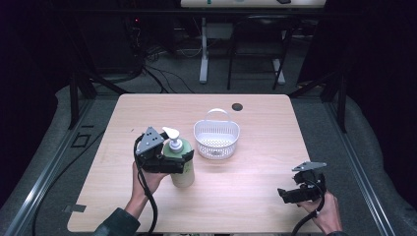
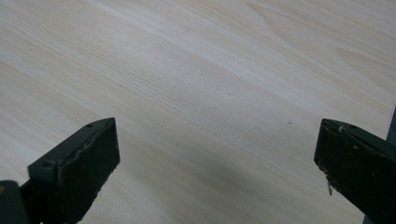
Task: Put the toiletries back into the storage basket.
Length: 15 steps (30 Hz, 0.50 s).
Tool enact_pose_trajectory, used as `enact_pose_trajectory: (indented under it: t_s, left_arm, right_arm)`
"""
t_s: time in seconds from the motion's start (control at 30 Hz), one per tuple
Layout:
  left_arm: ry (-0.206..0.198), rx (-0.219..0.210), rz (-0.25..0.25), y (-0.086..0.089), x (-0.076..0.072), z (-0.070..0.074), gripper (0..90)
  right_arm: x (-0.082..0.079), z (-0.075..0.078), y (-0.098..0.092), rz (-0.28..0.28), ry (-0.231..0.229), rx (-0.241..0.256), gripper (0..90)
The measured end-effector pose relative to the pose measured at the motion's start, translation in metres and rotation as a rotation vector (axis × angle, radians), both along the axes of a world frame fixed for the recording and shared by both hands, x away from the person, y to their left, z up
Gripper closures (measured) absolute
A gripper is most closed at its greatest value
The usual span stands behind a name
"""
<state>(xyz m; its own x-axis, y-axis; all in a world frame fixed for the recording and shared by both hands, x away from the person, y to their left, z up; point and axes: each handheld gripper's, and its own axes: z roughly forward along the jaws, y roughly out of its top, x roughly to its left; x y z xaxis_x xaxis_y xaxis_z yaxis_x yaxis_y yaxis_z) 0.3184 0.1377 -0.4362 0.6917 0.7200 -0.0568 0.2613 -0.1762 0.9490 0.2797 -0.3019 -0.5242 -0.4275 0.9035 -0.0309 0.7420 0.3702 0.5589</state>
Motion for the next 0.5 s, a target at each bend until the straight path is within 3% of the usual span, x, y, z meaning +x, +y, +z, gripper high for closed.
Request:
enact_pose_trajectory:
  t_s: [0.27, 0.37, 0.5]
  left_arm:
    - [-0.022, -0.044, -0.005, 0.0044, 0.0019, 0.0001, 5.4]
    - [-0.037, -0.056, -0.014, 0.0059, 0.0012, 0.0006, 15.7]
    - [-0.059, -0.059, -0.017, 0.0066, -0.0002, 0.002, 18.7]
  right_arm:
    - [-0.0003, 0.0003, 0.0003, 0.005, -0.003, -0.002, 2.0]
    - [-0.0005, 0.0004, 0.0003, 0.007, -0.005, -0.005, 3.5]
    - [-0.0008, 0.0006, 0.0001, 0.008, -0.008, -0.009, 4.4]
